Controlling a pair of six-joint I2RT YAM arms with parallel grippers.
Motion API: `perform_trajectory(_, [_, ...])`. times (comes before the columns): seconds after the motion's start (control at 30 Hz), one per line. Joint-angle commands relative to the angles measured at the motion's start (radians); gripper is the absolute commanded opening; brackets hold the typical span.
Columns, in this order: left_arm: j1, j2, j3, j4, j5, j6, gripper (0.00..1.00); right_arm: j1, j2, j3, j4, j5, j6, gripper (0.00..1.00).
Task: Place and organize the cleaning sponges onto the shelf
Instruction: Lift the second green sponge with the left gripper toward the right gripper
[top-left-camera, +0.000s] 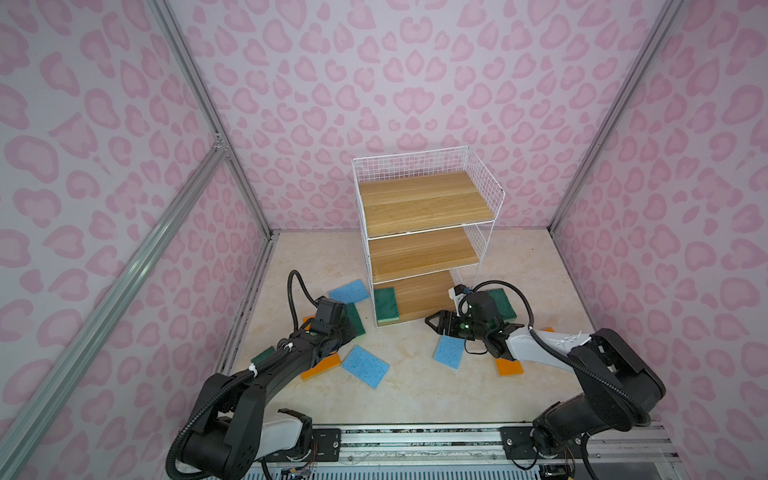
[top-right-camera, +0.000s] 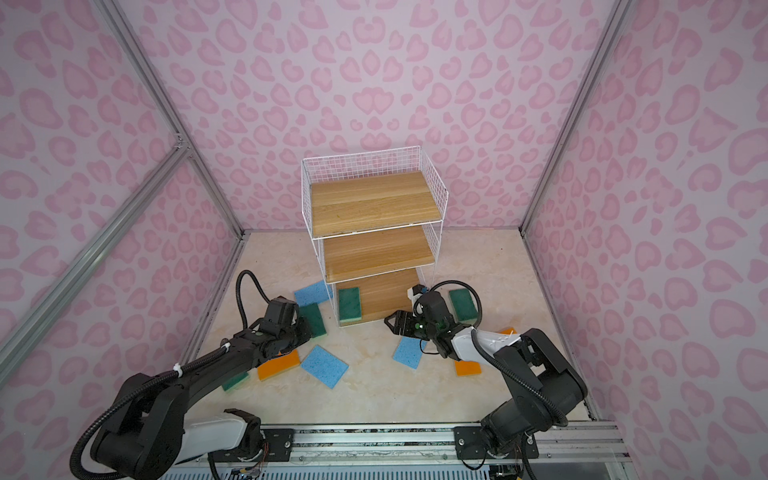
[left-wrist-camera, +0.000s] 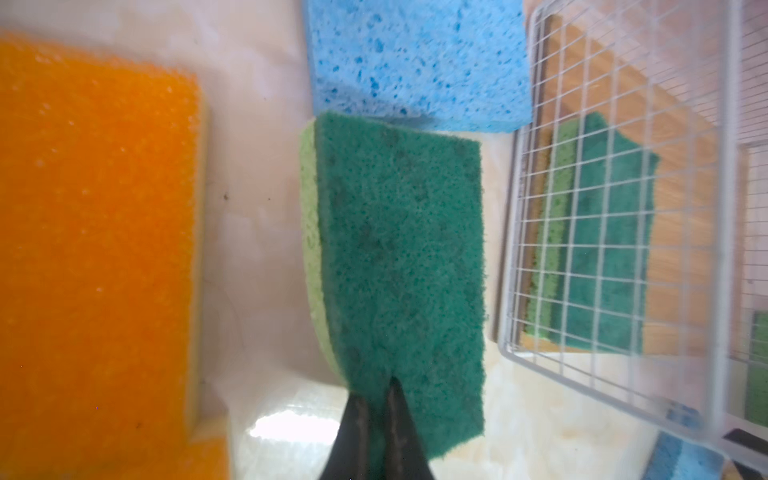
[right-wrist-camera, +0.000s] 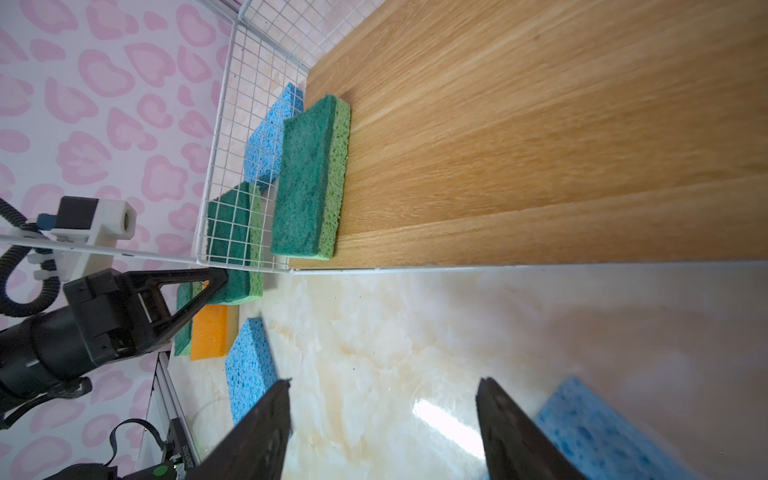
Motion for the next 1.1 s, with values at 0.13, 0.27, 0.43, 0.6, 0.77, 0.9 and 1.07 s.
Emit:
perform_trajectory(0.13, [0.003,-0.146,-0.005,-0.085,0.054,0.02,0.04,0.037,-0.04,0.008,-0.056,0.039,-0.005,0.72])
perform_trajectory(0.27, [0.003,-0.234,-0.031,-0.104,0.088,0.002,0.04,0.08,-0.062,0.02,-0.087,0.058,-0.011,0.72])
perform_trajectory(0.43, [0.001,-0.343,-0.121,-0.07,0.133,-0.08,0.04,0.152,-0.095,0.025,-0.119,0.102,-0.015,0.72])
perform_trajectory(0.6, [-0.008,-0.43,-0.201,-0.052,0.143,-0.142,0.03,0.213,-0.113,0.007,-0.093,0.121,0.014,0.72])
perform_trajectory(0.77, [-0.024,-0.463,-0.251,-0.026,0.149,-0.175,0.03,0.272,-0.109,-0.018,-0.011,0.111,0.058,0.72])
perform_trajectory(0.9, [-0.032,-0.45,-0.265,0.002,0.164,-0.181,0.04,0.314,-0.082,-0.024,0.066,0.098,0.107,0.72])
perform_trajectory(1.07, [-0.035,-0.438,-0.265,0.023,0.177,-0.182,0.04,0.368,-0.049,0.001,0.102,0.106,0.132,0.67])
